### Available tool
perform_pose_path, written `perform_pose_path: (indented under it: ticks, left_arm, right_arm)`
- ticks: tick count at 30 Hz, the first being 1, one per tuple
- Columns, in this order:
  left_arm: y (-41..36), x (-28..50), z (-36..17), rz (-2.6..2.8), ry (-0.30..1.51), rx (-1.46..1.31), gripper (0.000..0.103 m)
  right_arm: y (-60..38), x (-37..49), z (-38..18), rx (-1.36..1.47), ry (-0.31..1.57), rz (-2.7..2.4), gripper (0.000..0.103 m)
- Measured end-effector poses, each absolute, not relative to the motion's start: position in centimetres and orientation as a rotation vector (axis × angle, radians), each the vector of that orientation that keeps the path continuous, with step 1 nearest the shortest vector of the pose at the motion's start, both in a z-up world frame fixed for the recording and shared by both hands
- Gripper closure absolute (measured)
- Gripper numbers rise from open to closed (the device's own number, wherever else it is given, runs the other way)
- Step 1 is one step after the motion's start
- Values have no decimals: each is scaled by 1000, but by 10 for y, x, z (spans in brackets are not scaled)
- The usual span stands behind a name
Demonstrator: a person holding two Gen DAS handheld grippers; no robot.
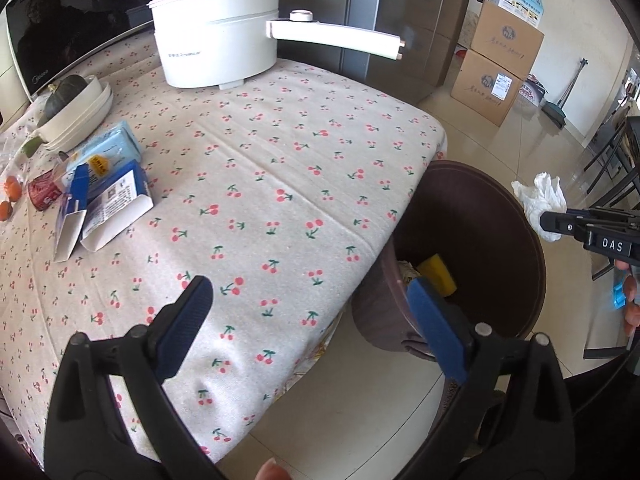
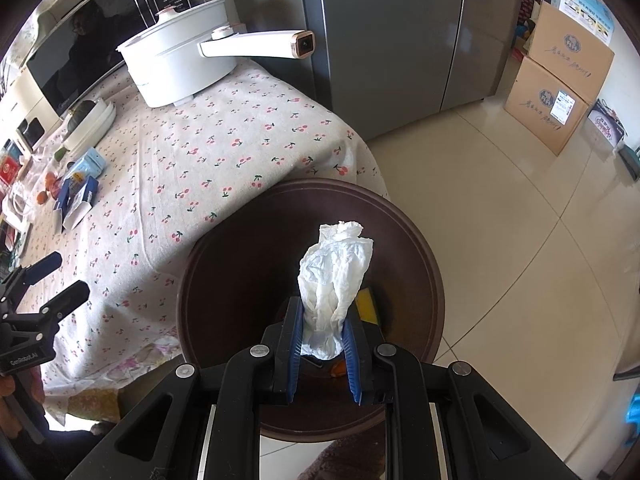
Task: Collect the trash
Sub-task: 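Carry the snack bag and tissue over the bin and open both grippers, then move both open grippers back to the table toward the blue almond boxes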
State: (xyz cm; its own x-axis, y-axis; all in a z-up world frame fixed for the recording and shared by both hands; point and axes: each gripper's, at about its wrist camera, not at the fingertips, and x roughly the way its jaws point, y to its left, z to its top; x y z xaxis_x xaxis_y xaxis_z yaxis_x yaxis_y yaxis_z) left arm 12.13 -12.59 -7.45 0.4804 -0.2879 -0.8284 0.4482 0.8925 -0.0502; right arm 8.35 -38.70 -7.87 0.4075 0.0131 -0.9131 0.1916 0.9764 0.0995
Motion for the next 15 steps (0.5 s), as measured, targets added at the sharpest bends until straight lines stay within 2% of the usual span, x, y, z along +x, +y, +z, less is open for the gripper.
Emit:
perform_pose_path:
  ticks: [2,3,4,15]
  left_arm:
    - [-116,122,-72,-435,973,172,5]
    - [-111,122,-71,-426,972,169,5]
    - [-107,122,-70,-419,971,166,5]
    - [-63,125,-59,-347,973,110,5]
  right_arm:
    - [-385,86,-80,216,1162,-110,62]
    - [-385,87,-81,229,1166,-111,43]
    - [-384,87,-80,241,1159,-110,36]
    - [-353,101,-67,227,1124,-64,33]
